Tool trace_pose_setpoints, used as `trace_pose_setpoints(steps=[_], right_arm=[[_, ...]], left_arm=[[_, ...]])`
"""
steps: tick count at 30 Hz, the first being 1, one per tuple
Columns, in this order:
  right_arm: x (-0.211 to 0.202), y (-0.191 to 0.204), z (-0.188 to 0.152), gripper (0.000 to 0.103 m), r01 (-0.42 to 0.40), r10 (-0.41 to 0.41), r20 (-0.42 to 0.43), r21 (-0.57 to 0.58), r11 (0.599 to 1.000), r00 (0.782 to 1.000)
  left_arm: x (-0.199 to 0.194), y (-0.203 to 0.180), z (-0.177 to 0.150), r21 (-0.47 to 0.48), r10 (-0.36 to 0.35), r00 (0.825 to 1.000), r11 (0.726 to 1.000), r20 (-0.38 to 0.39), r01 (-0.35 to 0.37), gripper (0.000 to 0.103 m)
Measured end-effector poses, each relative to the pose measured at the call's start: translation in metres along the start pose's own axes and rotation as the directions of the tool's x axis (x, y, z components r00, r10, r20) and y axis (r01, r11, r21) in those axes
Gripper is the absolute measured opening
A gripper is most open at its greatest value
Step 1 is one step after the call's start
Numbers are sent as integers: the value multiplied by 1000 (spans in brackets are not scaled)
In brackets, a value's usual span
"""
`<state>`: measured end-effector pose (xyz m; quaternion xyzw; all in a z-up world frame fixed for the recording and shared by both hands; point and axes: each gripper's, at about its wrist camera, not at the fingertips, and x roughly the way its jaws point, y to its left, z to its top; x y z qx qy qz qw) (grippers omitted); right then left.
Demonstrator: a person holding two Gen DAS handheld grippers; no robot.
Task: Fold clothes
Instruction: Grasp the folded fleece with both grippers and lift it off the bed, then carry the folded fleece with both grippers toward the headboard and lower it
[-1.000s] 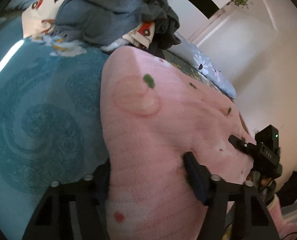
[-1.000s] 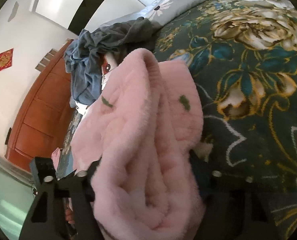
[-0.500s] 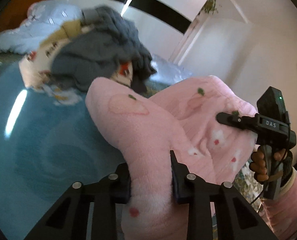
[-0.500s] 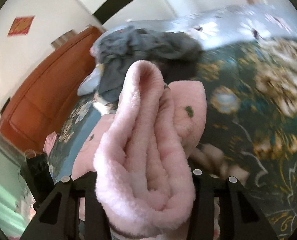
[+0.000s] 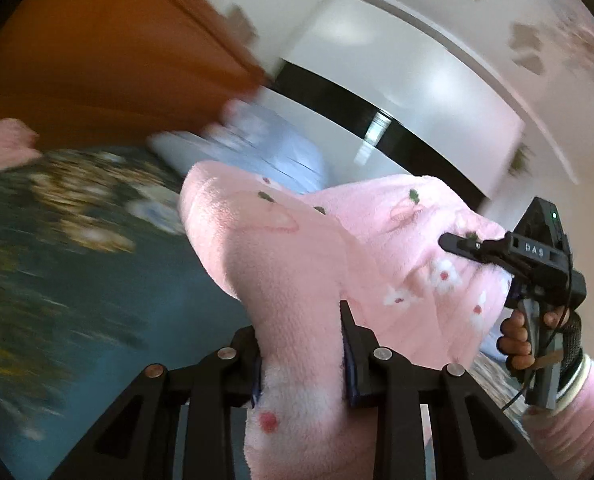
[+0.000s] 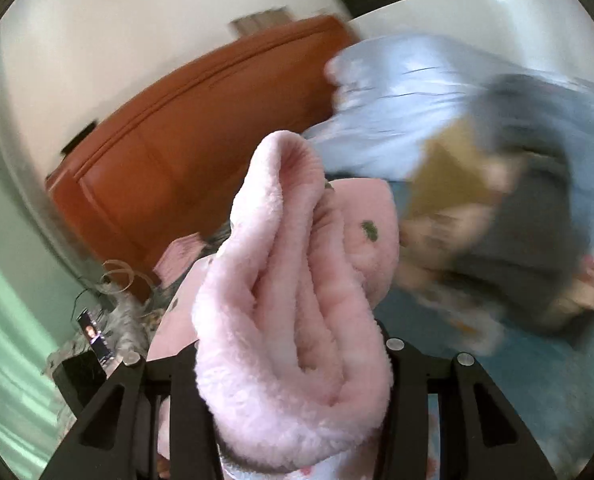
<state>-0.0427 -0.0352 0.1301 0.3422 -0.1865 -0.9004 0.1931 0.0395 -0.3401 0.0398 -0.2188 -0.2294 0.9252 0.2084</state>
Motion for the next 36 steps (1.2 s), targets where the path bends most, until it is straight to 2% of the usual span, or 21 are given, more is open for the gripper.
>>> trace_pose_setpoints(steps=[5, 8, 10, 16, 21, 25, 28, 30, 33, 36], right_arm=[[113, 63, 25, 45, -90, 78, -129, -93, 992, 989], [174, 87, 31, 45, -137, 112, -197, -120, 983, 974], [212, 98, 35, 45, -138, 102, -244, -137, 981, 964], [297, 121, 38, 45, -128, 55, -340, -195, 972, 939], [335, 124, 41, 45, -153, 47, -387, -248, 957, 921], [356, 126, 54, 45, -183, 56, -397, -290, 939, 916], [372, 111, 62, 45, -182, 60, -395, -278, 943, 917], [384, 98, 58, 46, -166, 43, -410, -271, 948, 911], [398, 76, 44, 49, -141, 23, -442, -235, 962, 897], [401, 57, 40, 55, -150, 57, -455, -171, 974, 888]], left_arm=[[-26, 81, 14, -128, 130, 989, 984, 69, -121, 32], [-30, 112, 17, -148, 208, 975, 969, 73, -196, 32], [-26, 130, 16, -154, 251, 966, 959, 62, -239, 32], [-7, 171, 13, -185, 323, 946, 932, 30, -312, 32], [3, 199, 12, -251, 342, 939, 912, 23, -326, 32], [13, 194, 15, -217, 336, 941, 922, 36, -321, 32], [26, 184, 12, -175, 331, 944, 929, 4, -325, 32], [36, 181, 8, -152, 358, 932, 920, -55, -362, 33], [39, 178, 3, -136, 388, 918, 908, -88, -397, 35], [33, 180, 1, -156, 380, 920, 907, -102, -392, 35]])
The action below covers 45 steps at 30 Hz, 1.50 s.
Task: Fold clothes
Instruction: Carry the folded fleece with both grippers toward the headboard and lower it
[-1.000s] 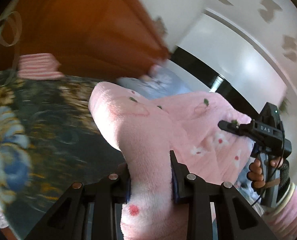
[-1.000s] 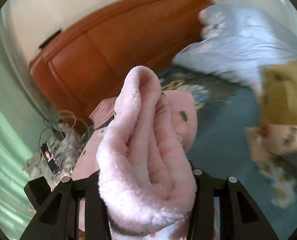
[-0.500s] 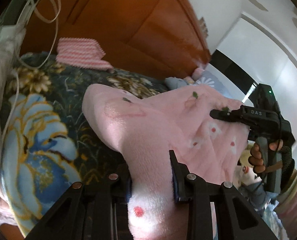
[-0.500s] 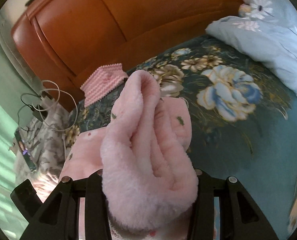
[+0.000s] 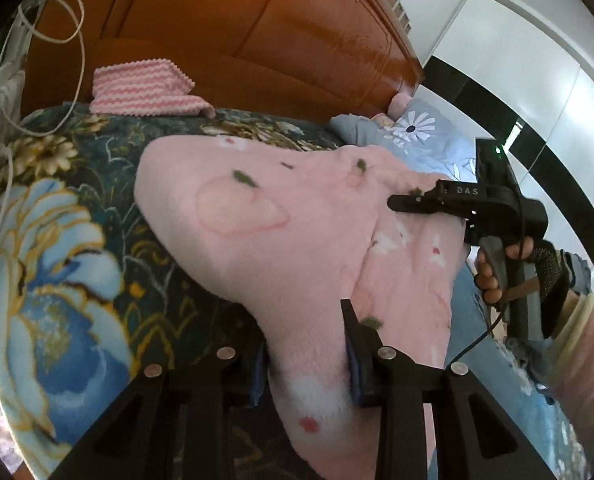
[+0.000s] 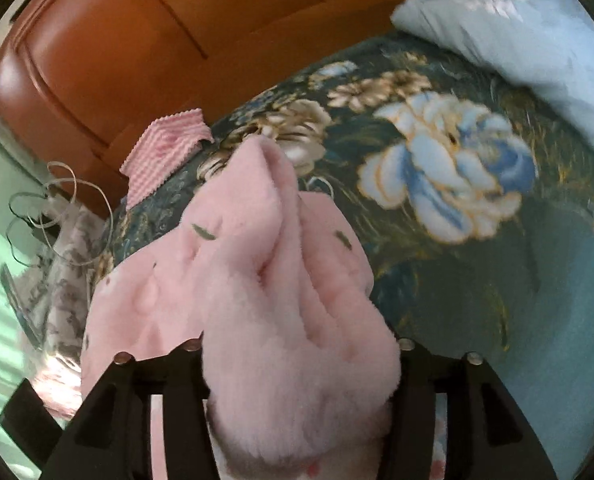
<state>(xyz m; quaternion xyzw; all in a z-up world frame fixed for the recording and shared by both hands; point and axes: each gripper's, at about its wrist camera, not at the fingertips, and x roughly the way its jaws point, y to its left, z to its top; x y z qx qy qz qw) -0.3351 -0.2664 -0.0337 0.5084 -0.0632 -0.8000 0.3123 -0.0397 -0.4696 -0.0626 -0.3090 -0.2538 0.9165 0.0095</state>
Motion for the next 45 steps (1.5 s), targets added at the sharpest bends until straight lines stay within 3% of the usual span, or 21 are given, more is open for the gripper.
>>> trace_pose_setpoints(steps=[11, 18, 22, 27, 31, 34, 36, 38, 41, 45], right_arm=[[-36, -26, -13, 60, 5, -5, 2, 58, 998, 1000], [-67, -18, -15, 63, 64, -64, 14, -5, 998, 998], [-83, -15, -11, 63, 88, -87, 62, -10, 996, 994], [-99, 0, -12, 63, 92, -91, 152, -4, 996, 984], [-87, 51, -25, 63, 36, -8, 157, -172, 984, 988], [-65, 78, -34, 63, 35, -7, 97, -298, 954, 995], [-58, 78, -36, 63, 67, -35, 101, -330, 942, 994], [-56, 61, -32, 63, 120, -84, 137, -278, 953, 987], [-44, 29, -29, 63, 71, -54, 110, -153, 986, 992], [-18, 19, -35, 63, 101, -91, 85, -125, 987, 992]], left_arm=[[-22, 5, 2, -26, -7, 1000, 1000, 3, 7, 35], [-42, 11, 9, -9, 44, 998, 999, 52, -44, 36], [-51, 6, 12, 9, 56, 995, 998, 85, -57, 36], [-53, -20, 10, 91, -3, 994, 996, 105, -6, 36], [-48, -44, 3, 178, -29, 995, 984, 97, 11, 36], [-41, -48, -1, 201, -18, 997, 980, 73, 3, 36], [-36, -44, -1, 185, -10, 998, 983, 59, -1, 36], [-30, -38, -1, 156, -13, 999, 988, 37, 7, 36], [-23, -35, -3, 139, -30, 999, 990, 19, 27, 36], [-17, -36, -7, 143, -22, 1000, 989, -2, 22, 36]])
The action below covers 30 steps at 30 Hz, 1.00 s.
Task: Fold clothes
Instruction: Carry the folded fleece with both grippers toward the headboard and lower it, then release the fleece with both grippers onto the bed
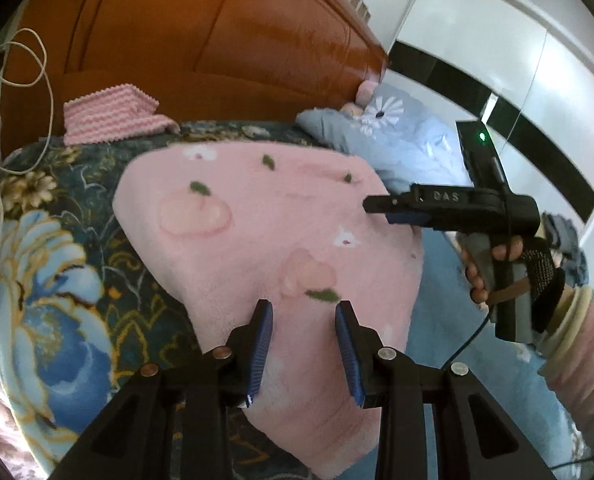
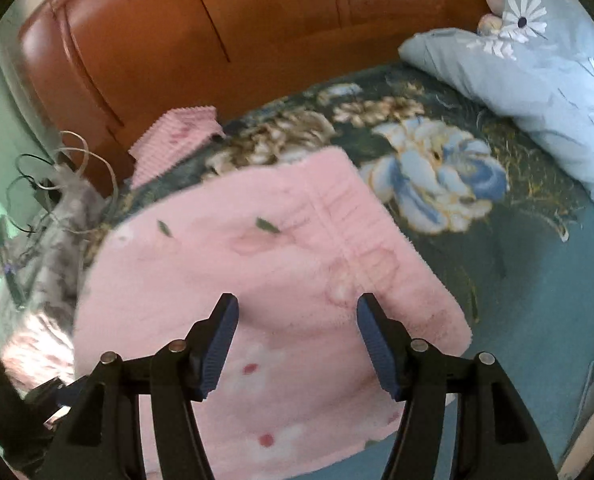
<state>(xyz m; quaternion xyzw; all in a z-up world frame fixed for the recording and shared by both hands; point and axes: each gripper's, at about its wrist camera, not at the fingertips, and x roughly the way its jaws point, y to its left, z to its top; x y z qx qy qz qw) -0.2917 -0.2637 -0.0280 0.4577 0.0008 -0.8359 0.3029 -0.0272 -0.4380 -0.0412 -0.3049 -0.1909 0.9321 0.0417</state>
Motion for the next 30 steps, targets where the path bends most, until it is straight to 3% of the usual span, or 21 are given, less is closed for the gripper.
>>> trace_pose_setpoints(steps=[6, 10, 12, 17, 19, 22, 25, 27, 30], right_arm=[[4, 7, -1, 63, 31, -31, -8, -2, 1000, 999], [-40, 19, -10, 63, -30, 33, 56, -49, 998, 998], [-54, 15, -20, 63, -10, 13, 45, -71, 997, 999], [-77, -11, -56, 64, 73, -77, -35, -94, 993, 996], [-83, -25, -77, 69, 88, -94, -63, -100, 991, 994], [-73, -41, -98, 69, 131, -140, -101, -91, 987, 985], [-60, -50, -109, 69, 155, -165, -109, -95, 983, 980], [-53, -49, -112, 69, 165, -176, -88, -124, 979, 980], [-43, -50, -112, 70, 157, -167, -60, -144, 977, 984]], left_arm=[[0, -2, -3, 7, 17, 1000, 1000, -12, -17, 36], [-11, -8, -2, 39, 49, 999, 998, -6, -49, 37], [-17, -11, -2, 57, 71, 997, 996, -10, -70, 46], [-38, -12, -4, 70, 127, 992, 990, -11, -126, 54], [-39, -11, -9, 61, 168, 984, 985, -53, -165, 58], [-34, -10, -20, 46, 215, 964, 977, -158, -210, 58], [-35, -15, -30, 25, 181, 959, 983, -219, -180, 58], [-37, -19, -32, 16, 203, 960, 979, -194, -204, 59], [-29, -20, -40, -31, 282, 944, 956, -169, -291, 63]])
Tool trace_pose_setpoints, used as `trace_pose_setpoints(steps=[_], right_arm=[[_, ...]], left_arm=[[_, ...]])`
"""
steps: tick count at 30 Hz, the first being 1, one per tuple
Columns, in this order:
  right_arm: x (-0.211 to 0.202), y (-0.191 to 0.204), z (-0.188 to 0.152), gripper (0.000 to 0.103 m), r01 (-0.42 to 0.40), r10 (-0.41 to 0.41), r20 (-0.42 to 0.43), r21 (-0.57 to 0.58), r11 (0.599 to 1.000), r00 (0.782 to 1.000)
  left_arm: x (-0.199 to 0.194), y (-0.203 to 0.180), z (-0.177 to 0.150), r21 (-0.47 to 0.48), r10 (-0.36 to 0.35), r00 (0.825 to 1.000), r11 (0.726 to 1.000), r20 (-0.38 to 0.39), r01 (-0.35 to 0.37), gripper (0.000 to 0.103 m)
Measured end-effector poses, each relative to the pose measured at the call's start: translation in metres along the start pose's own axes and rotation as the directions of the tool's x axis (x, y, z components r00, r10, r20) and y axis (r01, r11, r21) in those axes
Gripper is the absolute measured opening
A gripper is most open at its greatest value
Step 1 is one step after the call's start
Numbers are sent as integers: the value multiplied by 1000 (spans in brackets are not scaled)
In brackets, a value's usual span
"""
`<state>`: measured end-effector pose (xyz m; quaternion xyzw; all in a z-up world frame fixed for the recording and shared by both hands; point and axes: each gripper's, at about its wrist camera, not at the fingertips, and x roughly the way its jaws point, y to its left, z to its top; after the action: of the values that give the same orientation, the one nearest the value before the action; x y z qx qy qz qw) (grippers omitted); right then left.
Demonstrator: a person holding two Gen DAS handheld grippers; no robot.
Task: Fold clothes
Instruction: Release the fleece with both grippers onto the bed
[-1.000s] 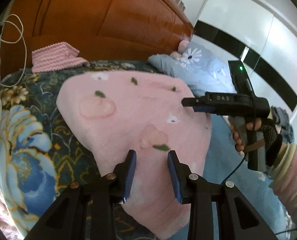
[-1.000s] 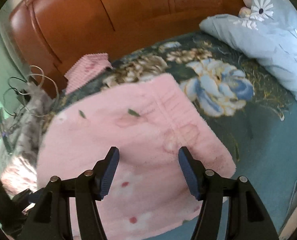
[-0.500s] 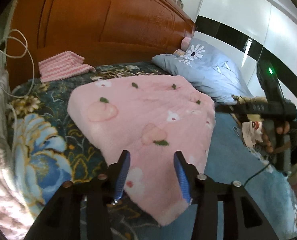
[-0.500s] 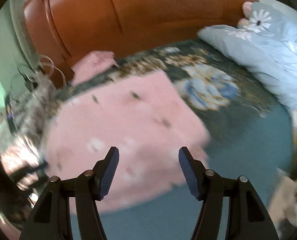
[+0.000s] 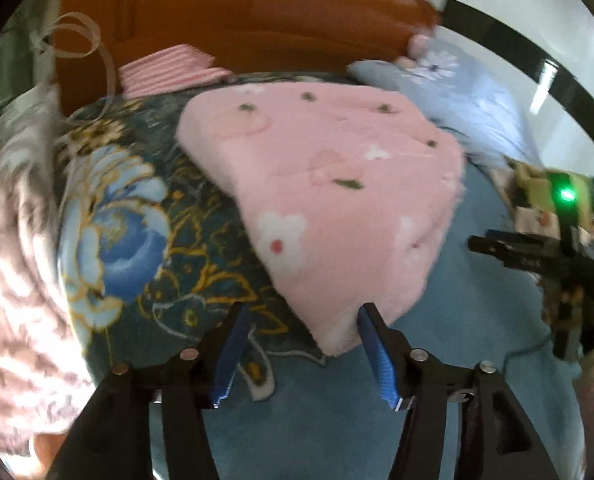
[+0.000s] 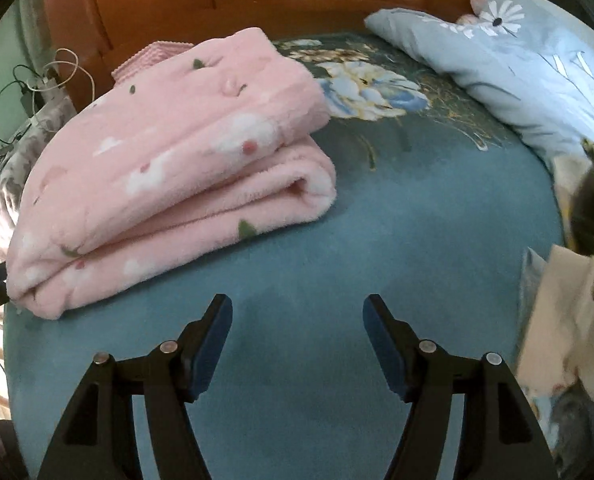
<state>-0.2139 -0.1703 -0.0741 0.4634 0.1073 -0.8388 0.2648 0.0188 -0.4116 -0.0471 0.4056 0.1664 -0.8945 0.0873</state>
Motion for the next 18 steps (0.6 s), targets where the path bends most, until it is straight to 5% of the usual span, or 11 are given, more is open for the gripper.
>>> trace_pose_setpoints(steps=[7, 14, 18], right_arm=[[20, -7, 2, 90, -32, 33, 73, -19, 999, 997], [30, -3, 17, 91, -63, 70, 72, -100, 993, 995], [38, 2, 26, 92, -44, 54, 65, -151, 988, 996]], left_arm=[[16, -17, -13, -74, 145, 984, 988, 100, -138, 73], [16, -22, -19, -138, 214, 969, 971, 121, -197, 76], [17, -37, -22, -111, 303, 944, 951, 133, -290, 78]])
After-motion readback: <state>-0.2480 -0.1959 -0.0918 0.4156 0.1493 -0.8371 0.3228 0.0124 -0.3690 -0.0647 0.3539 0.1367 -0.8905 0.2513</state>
